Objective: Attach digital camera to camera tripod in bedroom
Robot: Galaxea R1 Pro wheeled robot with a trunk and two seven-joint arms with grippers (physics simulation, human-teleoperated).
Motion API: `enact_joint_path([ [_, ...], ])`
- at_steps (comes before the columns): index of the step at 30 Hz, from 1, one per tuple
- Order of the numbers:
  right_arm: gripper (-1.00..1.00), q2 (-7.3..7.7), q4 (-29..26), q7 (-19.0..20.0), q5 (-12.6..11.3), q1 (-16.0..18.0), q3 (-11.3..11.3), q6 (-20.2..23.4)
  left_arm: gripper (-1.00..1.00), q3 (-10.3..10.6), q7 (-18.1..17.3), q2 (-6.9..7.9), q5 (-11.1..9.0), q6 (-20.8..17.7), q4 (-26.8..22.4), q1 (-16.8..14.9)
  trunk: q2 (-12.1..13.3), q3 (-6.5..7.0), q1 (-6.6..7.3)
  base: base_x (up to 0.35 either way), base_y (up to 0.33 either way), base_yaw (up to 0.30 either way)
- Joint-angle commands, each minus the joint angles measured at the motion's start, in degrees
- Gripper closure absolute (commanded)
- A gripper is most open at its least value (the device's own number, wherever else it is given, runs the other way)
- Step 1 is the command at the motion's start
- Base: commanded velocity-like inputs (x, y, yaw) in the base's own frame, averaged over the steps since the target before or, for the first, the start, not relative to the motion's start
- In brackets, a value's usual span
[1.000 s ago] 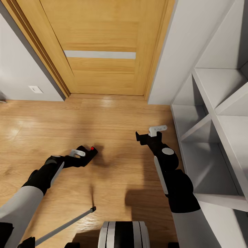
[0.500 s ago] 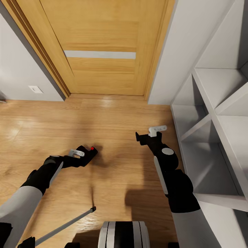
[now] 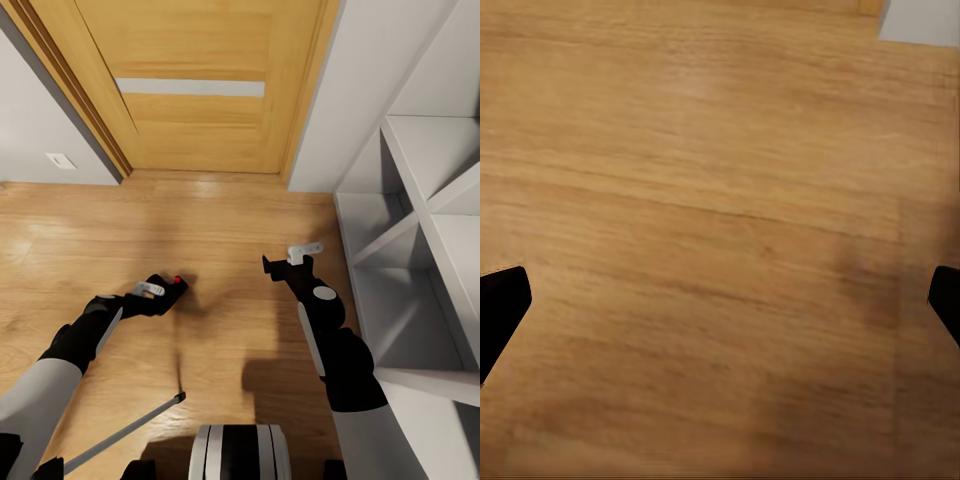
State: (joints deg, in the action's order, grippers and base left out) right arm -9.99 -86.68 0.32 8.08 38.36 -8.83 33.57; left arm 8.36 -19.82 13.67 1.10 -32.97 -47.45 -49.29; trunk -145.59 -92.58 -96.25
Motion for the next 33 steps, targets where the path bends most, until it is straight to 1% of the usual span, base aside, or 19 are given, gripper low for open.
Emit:
enact_joint_path([
  [1,-1.0,-0.01,-0.1,0.0,0.5,0.0,-0.1,0.4,-1.0,0.1,-0.1,0.05,0.1,-0.3,-0.8,0.0,0.0,-0.26,-0.01,0.0,0.0,0.0],
  [4,-1.0,-0.01,-0.1,0.0,0.5,0.0,-0.1,0.4,-1.0,0.1,-0.1,0.01,0.1,-1.6,-3.0,0.0,-0.1,-0.93,-0.09,0.0,0.0,0.0],
  [10,-1.0,-0.01,-0.1,0.0,0.5,0.0,-0.1,0.4,-1.0,0.2,-0.1,-0.27,0.1,-5.1,-4.5,0.0,-0.2,-2.26,-0.25,0.0,0.0,0.0],
  [19,-1.0,-0.01,-0.1,0.1,0.5,0.0,-0.1,0.4,-1.0,0.2,0.0,-0.38,0.2,-6.1,-5.2,0.0,-0.3,-4.25,-0.48,0.0,0.0,0.0],
  [22,-1.0,-0.01,-0.1,0.0,0.5,0.0,-0.1,0.4,-1.0,0.4,0.0,-0.39,0.7,-6.2,-5.1,0.0,-0.3,-4.25,-0.48,0.0,0.0,0.0],
  [24,-1.0,-0.01,-0.1,0.1,0.5,0.0,-0.1,0.4,-1.0,0.4,0.0,-0.39,3.7,-6.3,-5.3,0.0,-0.3,-4.25,-0.48,0.0,0.0,0.0],
  [25,-1.0,-0.01,-0.1,0.1,0.5,0.0,-0.1,0.4,-1.0,0.4,0.0,-0.39,4.5,-6.3,-5.4,0.0,-0.3,-4.25,-0.48,0.0,0.0,0.0],
  [26,-1.0,-0.01,-0.1,0.1,0.5,0.0,-0.1,0.4,-1.0,0.3,0.0,-0.43,6.0,-6.3,-5.7,0.0,-0.3,-4.25,-0.48,0.0,0.0,0.0],
  [27,-1.0,-0.01,-0.1,0.1,0.4,0.0,-0.1,0.4,-1.0,0.3,0.0,-0.44,6.7,-6.3,-5.9,0.0,-0.3,-4.25,-0.48,0.0,0.0,0.0],
  [28,-1.0,-0.01,-0.1,0.1,0.5,0.0,-0.1,0.4,-1.0,0.3,0.0,-0.46,8.5,-6.3,-7.1,0.0,-0.3,-4.25,-0.48,0.0,0.0,0.0],
  [33,-1.0,-0.01,-0.1,0.1,0.5,0.0,-0.1,0.4,-1.0,0.3,0.0,-0.48,10.1,-6.3,-9.7,0.0,-0.3,-4.25,-0.48,0.0,0.0,0.0],
])
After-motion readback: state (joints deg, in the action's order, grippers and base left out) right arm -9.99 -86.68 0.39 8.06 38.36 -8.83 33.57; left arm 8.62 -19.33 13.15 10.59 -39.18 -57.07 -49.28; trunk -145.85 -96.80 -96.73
